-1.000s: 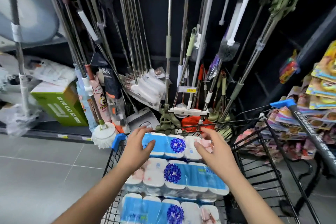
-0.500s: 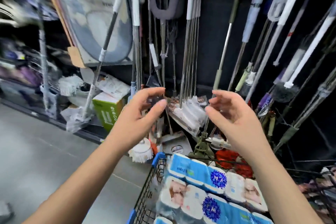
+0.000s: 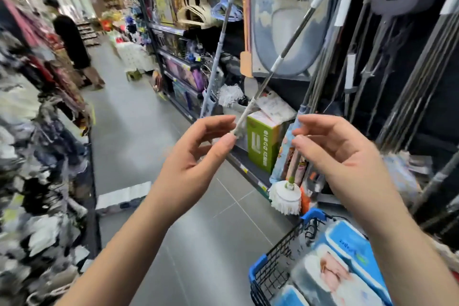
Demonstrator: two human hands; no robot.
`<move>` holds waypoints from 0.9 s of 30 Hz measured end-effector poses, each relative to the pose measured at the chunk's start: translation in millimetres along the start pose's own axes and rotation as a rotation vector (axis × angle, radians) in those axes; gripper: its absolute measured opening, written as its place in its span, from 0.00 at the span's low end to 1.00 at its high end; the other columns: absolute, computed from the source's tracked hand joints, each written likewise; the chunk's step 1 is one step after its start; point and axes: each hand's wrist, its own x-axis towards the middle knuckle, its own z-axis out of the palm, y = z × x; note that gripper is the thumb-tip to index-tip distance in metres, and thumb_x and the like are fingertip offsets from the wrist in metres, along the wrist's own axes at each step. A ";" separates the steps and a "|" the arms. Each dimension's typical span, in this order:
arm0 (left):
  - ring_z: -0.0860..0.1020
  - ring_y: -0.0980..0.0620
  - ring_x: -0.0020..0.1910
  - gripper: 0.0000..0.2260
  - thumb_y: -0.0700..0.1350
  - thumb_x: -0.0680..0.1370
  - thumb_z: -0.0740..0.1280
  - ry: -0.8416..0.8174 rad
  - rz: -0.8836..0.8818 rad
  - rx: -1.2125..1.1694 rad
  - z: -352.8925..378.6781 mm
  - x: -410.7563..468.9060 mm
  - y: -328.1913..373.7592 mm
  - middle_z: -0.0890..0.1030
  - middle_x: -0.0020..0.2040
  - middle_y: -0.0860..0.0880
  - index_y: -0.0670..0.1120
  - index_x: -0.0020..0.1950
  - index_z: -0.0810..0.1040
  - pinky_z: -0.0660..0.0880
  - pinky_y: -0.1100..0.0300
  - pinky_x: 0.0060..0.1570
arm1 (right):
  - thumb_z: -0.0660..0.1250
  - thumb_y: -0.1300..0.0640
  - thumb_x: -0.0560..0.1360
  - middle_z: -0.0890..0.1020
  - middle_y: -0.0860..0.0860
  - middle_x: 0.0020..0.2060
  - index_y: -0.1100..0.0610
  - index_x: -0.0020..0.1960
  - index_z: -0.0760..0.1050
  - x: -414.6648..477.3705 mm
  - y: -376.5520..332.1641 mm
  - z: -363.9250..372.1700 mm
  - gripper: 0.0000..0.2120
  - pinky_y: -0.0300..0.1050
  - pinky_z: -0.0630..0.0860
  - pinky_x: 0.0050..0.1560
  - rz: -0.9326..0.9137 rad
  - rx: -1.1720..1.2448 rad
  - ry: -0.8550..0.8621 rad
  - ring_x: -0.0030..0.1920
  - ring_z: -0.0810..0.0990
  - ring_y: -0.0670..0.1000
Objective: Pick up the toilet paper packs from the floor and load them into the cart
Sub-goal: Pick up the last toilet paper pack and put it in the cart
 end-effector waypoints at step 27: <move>0.81 0.53 0.63 0.17 0.59 0.76 0.66 0.507 -0.067 0.076 -390.3 54.7 -135.7 0.85 0.59 0.53 0.54 0.62 0.81 0.76 0.45 0.67 | 0.72 0.48 0.71 0.87 0.50 0.48 0.49 0.56 0.83 214.7 53.3 393.9 0.15 0.50 0.80 0.61 -0.007 0.018 -0.369 0.54 0.86 0.51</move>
